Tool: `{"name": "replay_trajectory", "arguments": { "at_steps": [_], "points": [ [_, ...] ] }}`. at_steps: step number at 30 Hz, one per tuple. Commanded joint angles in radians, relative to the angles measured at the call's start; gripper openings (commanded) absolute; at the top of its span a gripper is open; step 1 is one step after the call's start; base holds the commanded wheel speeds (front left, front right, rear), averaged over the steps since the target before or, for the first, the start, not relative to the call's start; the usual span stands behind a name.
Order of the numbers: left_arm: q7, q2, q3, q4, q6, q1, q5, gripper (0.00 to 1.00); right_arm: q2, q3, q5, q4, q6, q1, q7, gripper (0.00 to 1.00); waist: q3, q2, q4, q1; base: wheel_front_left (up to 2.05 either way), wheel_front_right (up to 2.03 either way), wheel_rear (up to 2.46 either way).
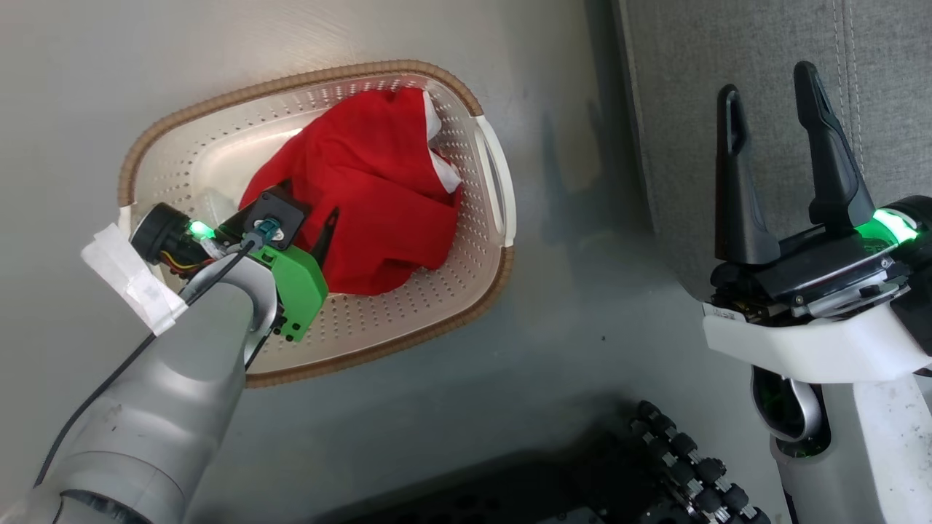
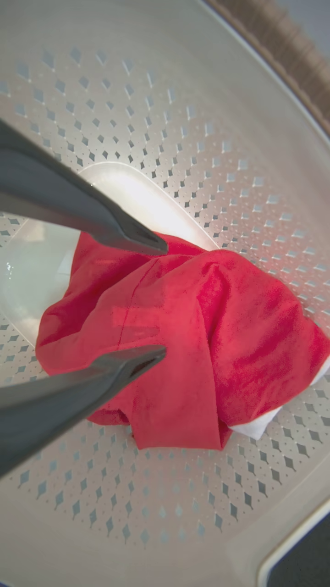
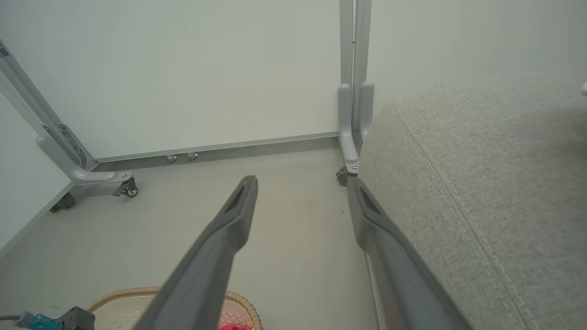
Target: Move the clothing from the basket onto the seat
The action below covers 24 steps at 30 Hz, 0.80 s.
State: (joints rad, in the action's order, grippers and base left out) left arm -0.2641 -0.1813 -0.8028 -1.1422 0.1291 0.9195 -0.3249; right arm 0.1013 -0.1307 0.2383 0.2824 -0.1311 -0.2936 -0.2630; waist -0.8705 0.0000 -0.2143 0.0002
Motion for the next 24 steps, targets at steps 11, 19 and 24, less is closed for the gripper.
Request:
{"name": "replay_trajectory", "arguments": {
  "at_steps": [11, 19, 24],
  "points": [
    [0.056, -0.019, -0.035, -0.126, 0.003, 0.126, -0.047, 1.0, -0.03, -0.049, 0.01, -0.017, 0.001, -0.032, -0.003, 1.0, -0.127, 0.0, -0.097, -0.0002, 0.0, 0.0, 0.0],
    [0.149, -0.015, -0.057, -0.141, 0.003, 0.173, -0.059, 1.0, -0.038, -0.084, -0.007, -0.022, 0.001, -0.039, -0.003, 1.0, -0.17, 0.0, -0.117, -0.0002, 0.0, 0.0, 0.0],
    [0.227, -0.012, -0.093, -0.144, 0.003, 0.187, -0.07, 1.0, -0.041, -0.093, -0.013, -0.014, 0.001, -0.023, -0.003, 1.0, -0.178, 0.0, -0.119, -0.0002, 0.0, 0.0, 0.0]
  ]
}}
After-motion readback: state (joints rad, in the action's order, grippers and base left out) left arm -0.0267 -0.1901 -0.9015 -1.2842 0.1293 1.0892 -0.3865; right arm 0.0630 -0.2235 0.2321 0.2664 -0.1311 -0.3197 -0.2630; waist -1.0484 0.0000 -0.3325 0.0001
